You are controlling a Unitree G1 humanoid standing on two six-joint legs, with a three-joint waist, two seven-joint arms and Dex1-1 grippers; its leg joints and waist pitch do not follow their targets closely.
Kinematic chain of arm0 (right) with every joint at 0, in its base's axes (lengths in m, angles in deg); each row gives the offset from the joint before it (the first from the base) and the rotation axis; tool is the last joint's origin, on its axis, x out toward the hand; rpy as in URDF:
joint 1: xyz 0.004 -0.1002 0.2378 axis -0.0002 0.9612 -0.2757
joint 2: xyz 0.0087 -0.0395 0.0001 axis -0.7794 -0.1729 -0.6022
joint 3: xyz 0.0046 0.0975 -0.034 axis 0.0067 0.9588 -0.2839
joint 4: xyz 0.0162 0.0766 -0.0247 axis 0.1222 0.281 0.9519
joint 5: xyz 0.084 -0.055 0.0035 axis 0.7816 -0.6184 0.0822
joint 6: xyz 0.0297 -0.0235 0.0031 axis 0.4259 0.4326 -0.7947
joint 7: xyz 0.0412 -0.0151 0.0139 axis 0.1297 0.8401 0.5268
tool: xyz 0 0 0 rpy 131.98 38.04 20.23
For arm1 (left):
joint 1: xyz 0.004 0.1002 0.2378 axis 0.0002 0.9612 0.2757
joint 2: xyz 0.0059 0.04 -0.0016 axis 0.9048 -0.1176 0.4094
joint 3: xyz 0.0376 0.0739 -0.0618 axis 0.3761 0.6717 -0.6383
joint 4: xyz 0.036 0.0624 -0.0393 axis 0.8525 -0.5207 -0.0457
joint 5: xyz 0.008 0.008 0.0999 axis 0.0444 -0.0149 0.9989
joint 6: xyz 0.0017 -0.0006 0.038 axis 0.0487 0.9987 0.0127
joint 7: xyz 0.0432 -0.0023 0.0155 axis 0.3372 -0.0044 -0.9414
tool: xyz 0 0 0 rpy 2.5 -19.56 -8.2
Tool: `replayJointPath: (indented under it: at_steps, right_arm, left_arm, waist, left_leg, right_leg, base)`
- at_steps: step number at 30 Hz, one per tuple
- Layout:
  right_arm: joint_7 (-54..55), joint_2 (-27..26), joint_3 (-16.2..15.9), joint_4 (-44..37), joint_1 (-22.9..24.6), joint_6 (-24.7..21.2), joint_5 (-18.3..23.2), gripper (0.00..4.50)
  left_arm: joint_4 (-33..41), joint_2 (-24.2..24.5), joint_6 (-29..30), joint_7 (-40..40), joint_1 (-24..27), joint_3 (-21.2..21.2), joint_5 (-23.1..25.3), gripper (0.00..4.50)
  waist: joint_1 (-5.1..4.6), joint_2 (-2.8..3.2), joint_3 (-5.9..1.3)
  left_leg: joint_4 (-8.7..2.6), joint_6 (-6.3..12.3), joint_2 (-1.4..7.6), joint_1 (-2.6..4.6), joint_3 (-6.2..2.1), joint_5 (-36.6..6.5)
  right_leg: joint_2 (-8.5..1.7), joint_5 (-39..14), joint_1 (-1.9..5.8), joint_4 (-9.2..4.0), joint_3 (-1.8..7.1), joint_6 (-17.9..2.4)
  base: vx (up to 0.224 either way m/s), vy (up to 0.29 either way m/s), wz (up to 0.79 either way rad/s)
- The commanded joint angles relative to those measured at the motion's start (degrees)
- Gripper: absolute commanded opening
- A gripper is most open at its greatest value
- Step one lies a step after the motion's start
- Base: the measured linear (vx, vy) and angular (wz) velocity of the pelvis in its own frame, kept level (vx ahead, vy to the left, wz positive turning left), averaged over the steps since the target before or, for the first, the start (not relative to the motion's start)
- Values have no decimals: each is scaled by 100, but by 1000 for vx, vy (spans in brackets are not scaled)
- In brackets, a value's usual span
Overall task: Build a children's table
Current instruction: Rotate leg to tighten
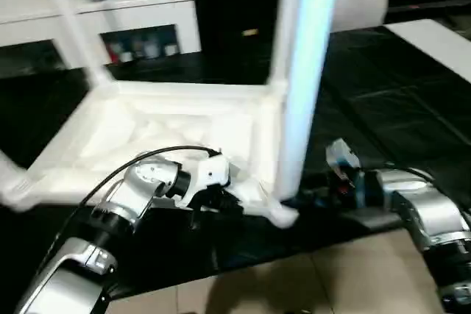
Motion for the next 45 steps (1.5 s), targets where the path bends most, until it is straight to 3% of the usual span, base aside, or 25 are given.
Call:
replayJointPath:
  at_steps: [1, 2, 8, 10, 11, 13, 16, 23, 26, 31, 34, 35, 38, 41, 42, 44, 45]
  right_arm:
    - [782, -505, -265, 137, -153, -198, -150, 197]
    - [1108, -658, -247, 203, -179, -203, -259, 197]
    - [3377, -1626, 90, 956, -567, -156, -725, 196]
    - [3707, -1813, 219, 1164, -674, 96, -746, 196]
    - [3649, -1864, 255, 1194, -688, 242, -691, 251]
    - [3587, -1920, 294, 1200, -693, 387, -666, 264]
    - [3271, -1899, 328, 1038, -619, 486, -549, 283]
    - [2337, -1350, 251, 620, -307, 732, -345, 348]
    - [1634, -883, 182, 416, -151, 868, -300, 367]
    - [680, -249, 114, 85, -14, 706, -151, 410]
    - [183, 90, -8, -67, 35, 685, -104, 410]
    - [-247, 352, -84, -119, 16, 643, -21, 410]
    - [-511, 487, -128, -71, -37, 719, -20, 410]
    - [-835, 624, -223, 22, -101, 854, -60, 410]
    - [-914, 650, -240, 30, -120, 836, -30, 410]
    - [-1040, 684, -269, 21, -134, 811, 17, 410]
    - [-1248, 744, -333, -34, -140, 760, 89, 384]
  left_arm:
    - [390, -609, 278, -392, 6, 152, -220, 0]
    - [438, -735, 451, -613, -3, 115, -184, 0]
    - [380, -1549, 1141, -2123, -211, -137, 70, 0]
    - [345, -1700, 1146, -2387, -229, -123, 173, 0]
    - [334, -1707, 1120, -2440, -231, -85, 247, 0]
    - [347, -1708, 1142, -2498, -228, -75, 307, 0]
    - [360, -1572, 1133, -2448, -237, -136, 287, 0]
    - [363, -1142, 679, -2006, -140, -72, 342, 0]
    - [216, -881, 358, -1607, -139, 5, 345, 0]
    - [73, -484, -162, -922, -149, 159, 302, 0]
    - [26, -262, -407, -535, -160, 259, 295, 0]
    - [-27, -16, -734, -88, -179, 387, 291, 0]
    - [-74, 156, -942, 228, -203, 490, 302, 0]
    - [-137, 335, -1242, 595, -246, 630, 335, 0]
    - [-160, 366, -1293, 672, -264, 661, 340, 0]
    - [-172, 406, -1345, 783, -283, 705, 345, 0]
    - [-173, 460, -1423, 971, -306, 775, 333, 0]
  waist:
    - [-53, -147, -289]
    - [-149, -143, -283]
    - [-481, -100, -290]
    - [-565, -83, -307]
    - [-569, -70, -317]
    - [-584, -92, -335]
    - [-514, -91, -365]
    - [-341, -94, -392]
    - [-261, -91, -382]
    - [-143, -70, -366]
    - [-82, -63, -366]
    - [-13, -63, -378]
    - [30, -60, -377]
    - [122, -72, -377]
    - [124, -97, -377]
    - [146, -82, -375]
    - [155, -95, -374]
  left_leg:
    - [-446, 250, 189, -82, -125, -1148]
    - [-452, 260, 197, -96, -133, -1185]
    - [-428, 273, 166, -75, -175, -1504]
    - [-456, 344, 183, -133, -200, -1466]
    - [-461, 376, 205, -127, -204, -1457]
    - [-470, 520, 223, -151, -205, -1338]
    - [-459, 700, 250, -163, -191, -935]
    - [-399, 1045, 253, -196, -165, -371]
    - [-402, 1028, 251, -190, -159, -408]
    - [-444, 902, 302, -145, -171, -627]
    - [-448, 873, 317, -126, -160, -673]
    - [-445, 877, 316, -122, -162, -579]
    - [-436, 898, 327, -127, -141, -489]
    - [-441, 800, 327, -105, -129, -525]
    - [-447, 791, 335, -107, -125, -518]
    - [-449, 765, 339, -102, -127, -507]
    - [-450, 758, 337, -107, -123, -524]
  right_leg:
    - [-300, -3600, 331, -615, 183, -92]
    - [-293, -3553, 325, -622, 174, -100]
    - [-283, -3607, 302, -699, 80, -93]
    - [-300, -3369, 356, -682, 86, -148]
    - [-310, -3270, 351, -676, 99, -185]
    - [-329, -2859, 363, -623, 156, -379]
    - [-344, -2297, 384, -519, 218, -667]
    - [-336, -1565, 405, -383, 263, -933]
    - [-326, -1757, 409, -400, 253, -862]
    - [-317, -1866, 387, -401, 277, -855]
    - [-317, -1815, 382, -385, 300, -870]
    - [-325, -1688, 385, -368, 301, -914]
    - [-325, -1539, 377, -342, 312, -969]
    - [-333, -1746, 366, -348, 314, -924]
    - [-330, -1736, 367, -348, 322, -916]
    - [-332, -1742, 366, -337, 324, -923]
    - [-336, -1749, 374, -335, 330, -922]
  base:
    - [0, 0, 0]
    - [0, 0, 0]
    - [0, 0, 0]
    - [0, 0, 0]
    - [0, 0, 0]
    - [0, 0, 0]
    - [0, 0, 0]
    - [0, 0, 0]
    - [0, 0, 0]
    - [0, 0, 0]
    - [0, 0, 0]
    - [0, 0, 0]
    - [0, 0, 0]
    - [0, 0, 0]
    - [0, 0, 0]
    - [0, 0, 0]
    - [0, 0, 0]
